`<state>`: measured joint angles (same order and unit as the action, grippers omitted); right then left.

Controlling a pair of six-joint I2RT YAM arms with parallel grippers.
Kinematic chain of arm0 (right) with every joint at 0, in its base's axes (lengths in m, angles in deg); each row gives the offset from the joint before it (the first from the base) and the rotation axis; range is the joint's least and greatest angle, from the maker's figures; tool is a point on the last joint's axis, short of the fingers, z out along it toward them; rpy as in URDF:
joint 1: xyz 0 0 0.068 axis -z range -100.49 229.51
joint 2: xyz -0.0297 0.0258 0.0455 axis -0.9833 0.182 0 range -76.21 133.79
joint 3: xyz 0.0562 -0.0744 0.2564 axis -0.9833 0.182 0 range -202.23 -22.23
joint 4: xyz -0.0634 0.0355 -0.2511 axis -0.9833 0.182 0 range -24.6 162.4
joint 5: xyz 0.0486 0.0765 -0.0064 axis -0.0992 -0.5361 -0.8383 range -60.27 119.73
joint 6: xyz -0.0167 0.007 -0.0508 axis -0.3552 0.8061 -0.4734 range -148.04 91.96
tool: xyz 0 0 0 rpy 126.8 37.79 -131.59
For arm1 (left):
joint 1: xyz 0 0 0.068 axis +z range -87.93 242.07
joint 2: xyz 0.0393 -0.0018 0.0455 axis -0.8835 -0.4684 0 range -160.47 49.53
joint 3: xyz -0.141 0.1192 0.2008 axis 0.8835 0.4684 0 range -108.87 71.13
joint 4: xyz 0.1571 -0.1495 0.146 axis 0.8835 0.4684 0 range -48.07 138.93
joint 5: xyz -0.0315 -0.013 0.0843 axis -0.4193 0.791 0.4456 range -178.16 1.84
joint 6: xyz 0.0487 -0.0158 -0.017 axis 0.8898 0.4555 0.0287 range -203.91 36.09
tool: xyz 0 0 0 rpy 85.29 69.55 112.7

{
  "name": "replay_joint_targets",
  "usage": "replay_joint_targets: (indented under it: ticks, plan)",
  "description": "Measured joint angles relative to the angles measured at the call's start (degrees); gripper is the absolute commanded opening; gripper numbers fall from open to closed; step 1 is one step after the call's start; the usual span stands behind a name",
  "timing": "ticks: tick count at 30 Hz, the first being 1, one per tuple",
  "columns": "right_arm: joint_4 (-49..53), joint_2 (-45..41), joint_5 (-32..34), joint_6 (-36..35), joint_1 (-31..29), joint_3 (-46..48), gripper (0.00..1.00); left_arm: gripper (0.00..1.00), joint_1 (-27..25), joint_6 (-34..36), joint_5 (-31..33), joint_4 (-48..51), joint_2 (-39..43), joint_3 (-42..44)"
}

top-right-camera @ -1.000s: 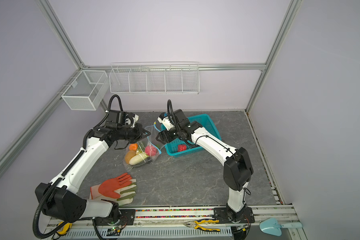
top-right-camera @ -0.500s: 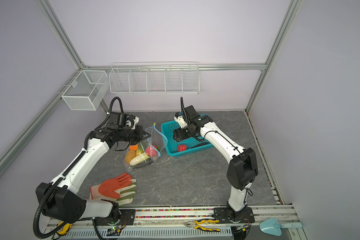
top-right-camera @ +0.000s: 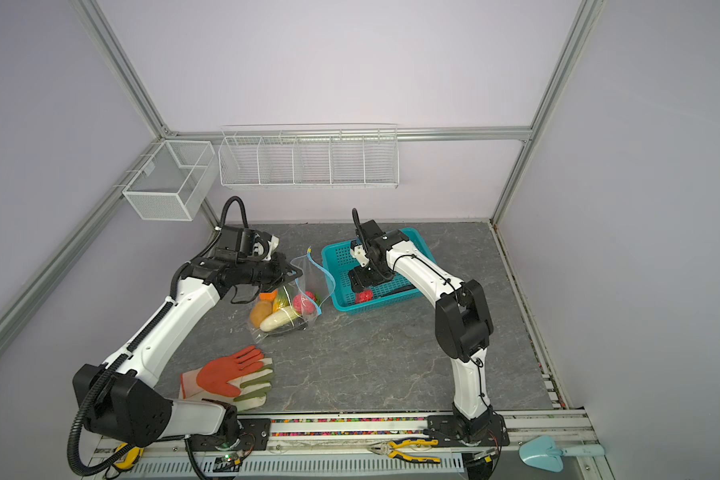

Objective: Place the food in the zip-top bag and seal the zipper
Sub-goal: 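Move the right gripper back to the basket over the red pepper, then lower the right gripper onto the red pepper and close it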

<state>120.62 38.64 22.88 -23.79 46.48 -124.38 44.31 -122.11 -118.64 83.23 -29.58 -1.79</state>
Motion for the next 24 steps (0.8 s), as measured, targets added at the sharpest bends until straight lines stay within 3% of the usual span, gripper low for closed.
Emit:
replay_joint_targets:
  ticks: [24]
  plan:
    - [0.57,7.91,-0.07,0.0,0.42,-1.81,0.84,0.0,-0.04,-0.42,-0.28,-1.36,0.15,1.97]
